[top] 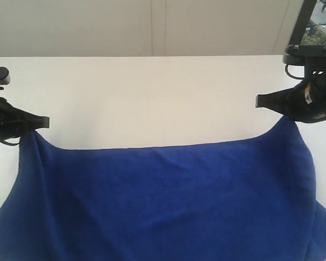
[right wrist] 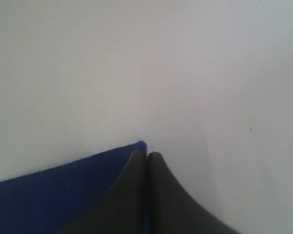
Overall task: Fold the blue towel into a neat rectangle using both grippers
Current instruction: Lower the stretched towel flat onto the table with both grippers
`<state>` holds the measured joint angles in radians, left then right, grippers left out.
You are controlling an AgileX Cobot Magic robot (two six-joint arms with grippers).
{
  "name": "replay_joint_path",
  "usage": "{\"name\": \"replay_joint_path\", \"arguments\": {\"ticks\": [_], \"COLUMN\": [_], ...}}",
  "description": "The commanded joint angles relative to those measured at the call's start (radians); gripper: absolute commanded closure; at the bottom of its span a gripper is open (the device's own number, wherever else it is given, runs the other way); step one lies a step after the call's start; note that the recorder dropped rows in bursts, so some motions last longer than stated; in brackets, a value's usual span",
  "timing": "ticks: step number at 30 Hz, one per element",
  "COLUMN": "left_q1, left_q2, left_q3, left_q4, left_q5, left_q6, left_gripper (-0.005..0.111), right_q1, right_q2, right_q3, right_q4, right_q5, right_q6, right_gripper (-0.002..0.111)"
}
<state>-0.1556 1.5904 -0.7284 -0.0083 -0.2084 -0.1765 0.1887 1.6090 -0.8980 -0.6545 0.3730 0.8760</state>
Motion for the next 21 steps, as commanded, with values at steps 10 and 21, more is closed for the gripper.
{"name": "replay_joint_path", "arguments": {"ticks": [10,21], "left_q1": [0.089,0.091], "left_q2": [0.135,0.286], "left_q3": [-0.194,-0.309], "left_q4": [-0.01,-0.01], "left_q5": [-0.024,-0.035], "left_q6": [-0.007,-0.008], "left_gripper": [0.107,0.107], "right_q1": [-0.104,-0.111], "right_q2": [0.141,0.311], "right_q3": [-0.173,-0.278], "right_q4": [-0.029,-0.03], "right_q5": [-0.02,-0.09], "right_q6": [0.011,0.011], "right_gripper": [0.108,0.108]}}
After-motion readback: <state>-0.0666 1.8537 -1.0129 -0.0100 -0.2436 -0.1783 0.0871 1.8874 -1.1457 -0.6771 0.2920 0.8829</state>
